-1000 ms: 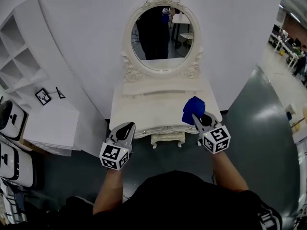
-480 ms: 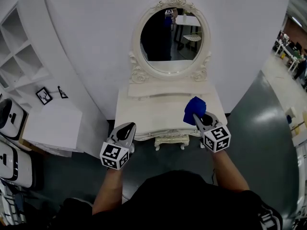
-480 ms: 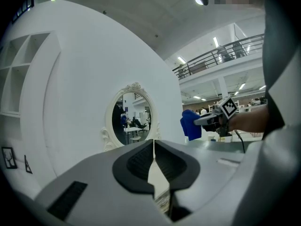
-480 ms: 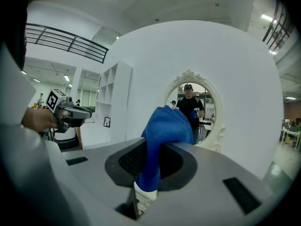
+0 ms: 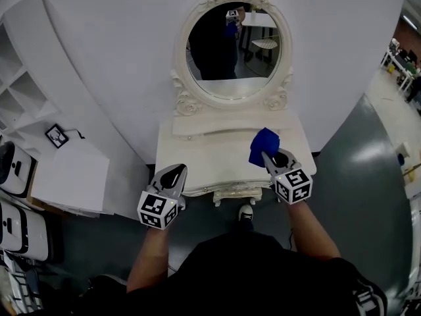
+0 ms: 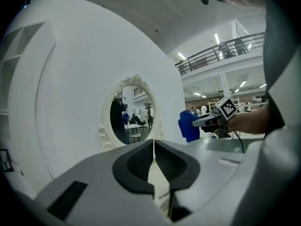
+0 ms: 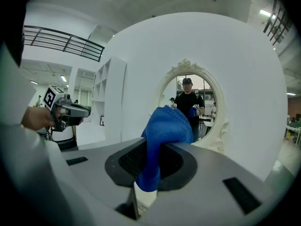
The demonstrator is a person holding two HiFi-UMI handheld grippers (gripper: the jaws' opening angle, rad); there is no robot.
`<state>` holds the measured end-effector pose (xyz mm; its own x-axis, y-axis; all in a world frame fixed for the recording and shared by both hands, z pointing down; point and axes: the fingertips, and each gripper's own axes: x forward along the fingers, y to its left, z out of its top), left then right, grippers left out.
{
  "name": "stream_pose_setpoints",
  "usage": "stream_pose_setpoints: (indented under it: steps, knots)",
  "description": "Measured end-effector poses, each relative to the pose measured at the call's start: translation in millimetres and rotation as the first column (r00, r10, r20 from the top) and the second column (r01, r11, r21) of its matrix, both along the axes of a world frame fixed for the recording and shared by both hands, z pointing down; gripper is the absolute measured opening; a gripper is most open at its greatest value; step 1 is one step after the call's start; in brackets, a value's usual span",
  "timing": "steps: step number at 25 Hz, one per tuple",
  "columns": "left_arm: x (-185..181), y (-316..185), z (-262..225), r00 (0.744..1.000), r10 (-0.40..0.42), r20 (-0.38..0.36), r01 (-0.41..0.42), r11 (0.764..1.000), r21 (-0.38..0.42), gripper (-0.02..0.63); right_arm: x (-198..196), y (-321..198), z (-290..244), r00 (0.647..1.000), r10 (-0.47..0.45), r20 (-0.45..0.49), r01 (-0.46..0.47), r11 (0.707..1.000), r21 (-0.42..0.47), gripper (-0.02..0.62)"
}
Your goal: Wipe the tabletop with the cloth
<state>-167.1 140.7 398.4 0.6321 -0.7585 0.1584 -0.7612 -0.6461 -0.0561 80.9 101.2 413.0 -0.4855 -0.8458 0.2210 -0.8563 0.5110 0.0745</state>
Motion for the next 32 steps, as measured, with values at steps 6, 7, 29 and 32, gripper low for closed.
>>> stream_pose_setpoints:
  steps: [6,7,29,32]
  knots:
    - [23,-64,5,1.0,-0.019,0.012,0.019,1.0,-0.019,0.018,15,-70,16,1.0,-0.025,-0.006,0.024,0.999,-0.033,0.04]
    - [28,-76,6,1.0,-0.02,0.016,0.02,1.0,-0.024,0.018,19,-84,18,1.0,-0.029,-0.006,0.029,0.999,-0.039,0.04]
    - [111,-263,29,0.992,-0.113,0.055,0.119,0.987,-0.105,0.018,82,-290,52,0.991,-0.137,-0.007,0.136,0.985,-0.105,0.04]
    - [114,-273,32,0.992,-0.121,0.039,0.125,0.985,-0.119,0.018,85,-301,60,0.989,-0.145,-0.008,0.143,0.982,-0.124,0.04]
